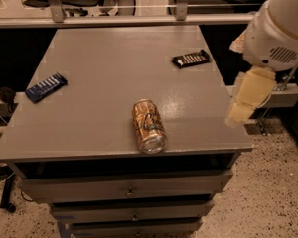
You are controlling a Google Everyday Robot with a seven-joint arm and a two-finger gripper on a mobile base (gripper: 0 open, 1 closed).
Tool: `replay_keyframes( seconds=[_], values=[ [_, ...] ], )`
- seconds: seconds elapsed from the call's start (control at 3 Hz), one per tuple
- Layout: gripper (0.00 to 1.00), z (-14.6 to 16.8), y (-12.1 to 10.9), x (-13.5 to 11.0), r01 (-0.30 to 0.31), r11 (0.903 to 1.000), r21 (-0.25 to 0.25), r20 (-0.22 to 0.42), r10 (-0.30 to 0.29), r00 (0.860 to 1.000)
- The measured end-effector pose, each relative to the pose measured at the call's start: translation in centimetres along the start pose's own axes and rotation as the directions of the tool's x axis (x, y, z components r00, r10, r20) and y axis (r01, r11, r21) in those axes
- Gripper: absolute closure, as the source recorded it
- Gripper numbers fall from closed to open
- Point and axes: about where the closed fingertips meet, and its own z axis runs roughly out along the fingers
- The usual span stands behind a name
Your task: Move orange can near rxbar blueberry
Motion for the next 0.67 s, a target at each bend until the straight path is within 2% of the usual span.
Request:
replay_keyframes(
  seconds=[0.33,0.67],
  values=[
    [0.0,3.6,-1.3,-3.9,-0.076,0.9969,-0.023,0.003,0.076,0.997],
    [0.0,6.3,-3.2,-6.2,-0.214,0.9757,-0.048,-0.006,0.214,0.977]
  ],
)
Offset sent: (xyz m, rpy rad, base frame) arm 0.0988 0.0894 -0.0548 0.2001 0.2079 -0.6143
